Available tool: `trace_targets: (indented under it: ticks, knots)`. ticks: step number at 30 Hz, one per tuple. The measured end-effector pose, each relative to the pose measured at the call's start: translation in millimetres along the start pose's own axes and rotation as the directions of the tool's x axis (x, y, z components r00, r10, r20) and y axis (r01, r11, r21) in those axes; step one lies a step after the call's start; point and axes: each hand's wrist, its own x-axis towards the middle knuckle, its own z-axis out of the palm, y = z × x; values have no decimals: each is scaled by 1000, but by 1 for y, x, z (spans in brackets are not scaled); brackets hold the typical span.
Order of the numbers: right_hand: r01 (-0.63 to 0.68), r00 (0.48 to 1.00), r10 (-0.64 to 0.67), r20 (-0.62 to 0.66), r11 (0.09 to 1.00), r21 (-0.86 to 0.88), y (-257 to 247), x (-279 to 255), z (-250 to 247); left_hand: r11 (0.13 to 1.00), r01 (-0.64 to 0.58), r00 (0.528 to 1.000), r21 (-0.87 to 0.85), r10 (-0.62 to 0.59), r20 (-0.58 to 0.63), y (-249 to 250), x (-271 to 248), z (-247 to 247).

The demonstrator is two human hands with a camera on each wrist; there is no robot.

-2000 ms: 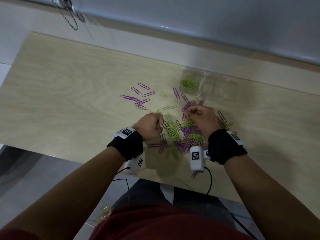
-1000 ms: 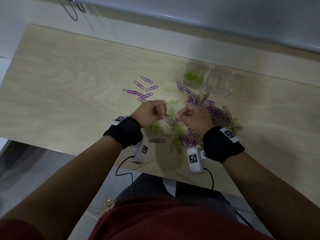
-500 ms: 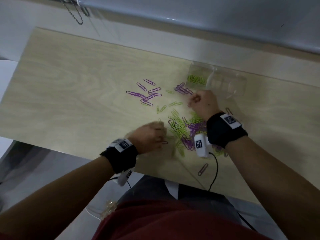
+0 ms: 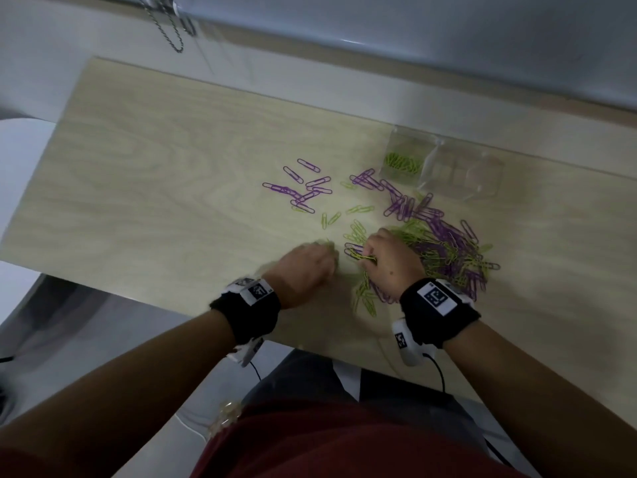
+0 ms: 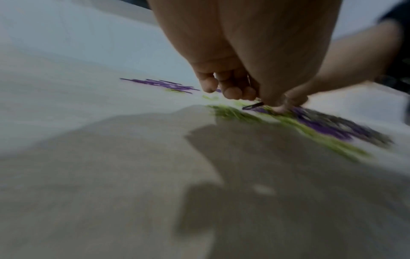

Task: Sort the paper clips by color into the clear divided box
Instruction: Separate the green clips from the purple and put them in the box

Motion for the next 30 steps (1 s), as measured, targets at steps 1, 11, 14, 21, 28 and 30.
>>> trace_targets:
  ticks: [1,11,14,21,28,30]
  knots:
    - [7,1000,-7,12,999,36,4,-2,-2,996,59,994,-74,-65,-83,-4,4,-9]
    - [133,991,-133,1,991,14,-4,43,-46,876,409,811,-256,-477,-338,-79,20,-19]
    - [176,984,-178,-16,980,-97,-19,66,-45,922,357,835,-150,-387,-392,-74,10,-4]
    - [226,974,-213,75,930,-292,-12,59,-22,943,332,848,2,-297,-439,-78,5,7]
    - [351,934,-349,70,872,-340,-11,25,-10,938,342,862,57,-289,-417,-78,5,5]
    - [350,933,-359,38,873,-340,-24,34,-12,941,329,878,76,-275,-393,-79,6,5]
